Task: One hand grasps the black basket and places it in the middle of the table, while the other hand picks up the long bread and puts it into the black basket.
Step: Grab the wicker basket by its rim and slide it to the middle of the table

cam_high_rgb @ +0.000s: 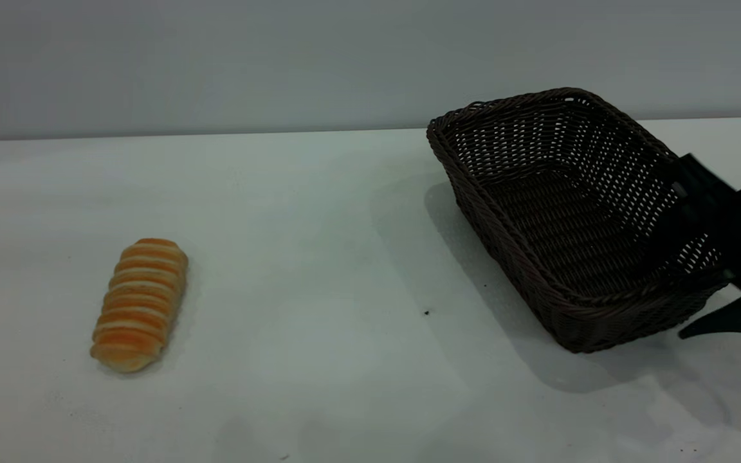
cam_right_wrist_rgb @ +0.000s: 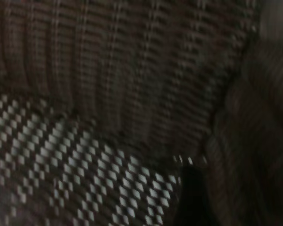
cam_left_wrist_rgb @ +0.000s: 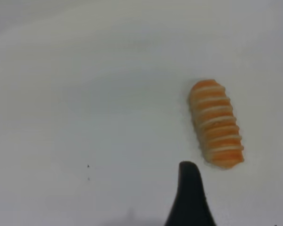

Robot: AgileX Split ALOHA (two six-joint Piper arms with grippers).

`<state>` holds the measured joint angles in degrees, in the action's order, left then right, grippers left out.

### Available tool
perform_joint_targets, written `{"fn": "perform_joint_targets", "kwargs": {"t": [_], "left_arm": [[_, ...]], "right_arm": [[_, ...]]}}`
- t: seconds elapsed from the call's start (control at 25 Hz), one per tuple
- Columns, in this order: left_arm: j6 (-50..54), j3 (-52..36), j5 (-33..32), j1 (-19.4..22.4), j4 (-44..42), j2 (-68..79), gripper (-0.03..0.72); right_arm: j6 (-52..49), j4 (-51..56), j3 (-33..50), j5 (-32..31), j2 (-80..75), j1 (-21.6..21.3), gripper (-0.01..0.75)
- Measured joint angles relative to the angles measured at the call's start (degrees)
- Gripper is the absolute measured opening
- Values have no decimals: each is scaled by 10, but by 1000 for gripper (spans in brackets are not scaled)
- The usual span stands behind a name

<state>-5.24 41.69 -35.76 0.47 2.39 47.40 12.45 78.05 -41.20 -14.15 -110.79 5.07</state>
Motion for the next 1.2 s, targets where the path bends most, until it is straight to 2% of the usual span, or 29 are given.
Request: {"fn": "perform_joint_targets", "kwargs": {"t": [0.16,0.24,0.36,0.4,0.68,0.8,1.0,1.12,1.2], "left_arm": [[0,0,2,0,0,0,590],[1,0,2,0,1,0,590],[1,0,2,0,2,0,590],[1,0,2,0,2,0,590],[1,0,2,0,2,0,590],[1,0,2,0,2,0,590],[1,0,1,0,2,0,590],[1,0,2,0,4,0,590],[1,0,7,0,13,0,590]], "right_arm": [[-4,37,-20,0,-45,0,455],[-14,48,-20,-1,-57,0,347],[-21,57,-23,-4,-59,-1,131],[-24,61,-24,-5,-59,-1,94],[7,14,-44,-42,-61,-6,95],[43,-82,-92,-110,-65,-12,95],[46,-293,-238,-260,-78,-8,95],[43,-383,-325,-328,-103,12,95],[41,-418,-372,-348,-125,30,95]]}}
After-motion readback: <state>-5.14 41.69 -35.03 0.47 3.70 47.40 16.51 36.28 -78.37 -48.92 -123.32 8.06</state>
